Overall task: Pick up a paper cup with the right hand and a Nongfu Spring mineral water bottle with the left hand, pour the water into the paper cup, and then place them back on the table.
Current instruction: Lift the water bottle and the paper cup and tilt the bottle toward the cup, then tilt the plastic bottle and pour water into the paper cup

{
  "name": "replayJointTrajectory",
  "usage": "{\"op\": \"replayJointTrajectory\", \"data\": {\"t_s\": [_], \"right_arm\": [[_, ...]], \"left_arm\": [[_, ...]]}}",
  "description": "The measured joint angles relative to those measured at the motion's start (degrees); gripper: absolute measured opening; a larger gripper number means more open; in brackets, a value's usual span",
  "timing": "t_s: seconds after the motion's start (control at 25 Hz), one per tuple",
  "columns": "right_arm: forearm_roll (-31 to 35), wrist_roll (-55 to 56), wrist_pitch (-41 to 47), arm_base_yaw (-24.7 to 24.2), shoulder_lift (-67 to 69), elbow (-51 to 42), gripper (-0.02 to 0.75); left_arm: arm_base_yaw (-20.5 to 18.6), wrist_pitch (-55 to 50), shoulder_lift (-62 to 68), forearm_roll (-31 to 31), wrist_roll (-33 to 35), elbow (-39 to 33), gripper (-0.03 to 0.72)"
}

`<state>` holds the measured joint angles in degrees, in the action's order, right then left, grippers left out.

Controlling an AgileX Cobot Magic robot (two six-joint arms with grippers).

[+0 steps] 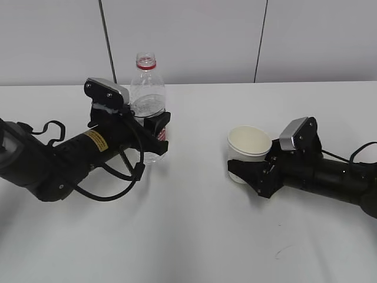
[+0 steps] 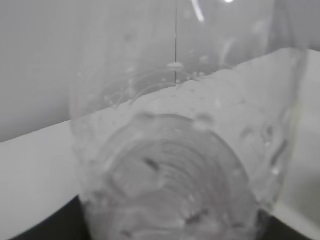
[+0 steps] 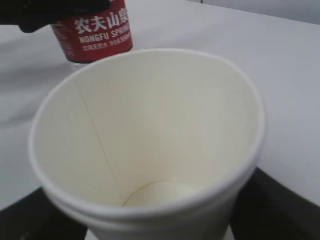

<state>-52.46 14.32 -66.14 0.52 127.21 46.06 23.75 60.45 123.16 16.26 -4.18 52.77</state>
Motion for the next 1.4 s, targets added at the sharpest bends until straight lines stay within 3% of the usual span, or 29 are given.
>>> {"op": "replayJointTrajectory", "data": {"t_s": [0.56,0.96,1.4], "right_arm": [[-2.0,3.8,0.0,10.9,-0.7,3.1,0.543],[-2.0,5.5,0.0,11.0,-0.7,6.0,0.543],[-2.0,5.6,0.0,11.0,-0.7,6.3,0.543]], "left_arm": [[0.0,-14.0,-9.3,2.7,22.0,-0.2,0.326],[0.0,-16.2,-10.8,2.7,42.2,-0.4,0.326],[0.0,-16.2,-10.8,1.7,59.1,-0.4,0.325]]}}
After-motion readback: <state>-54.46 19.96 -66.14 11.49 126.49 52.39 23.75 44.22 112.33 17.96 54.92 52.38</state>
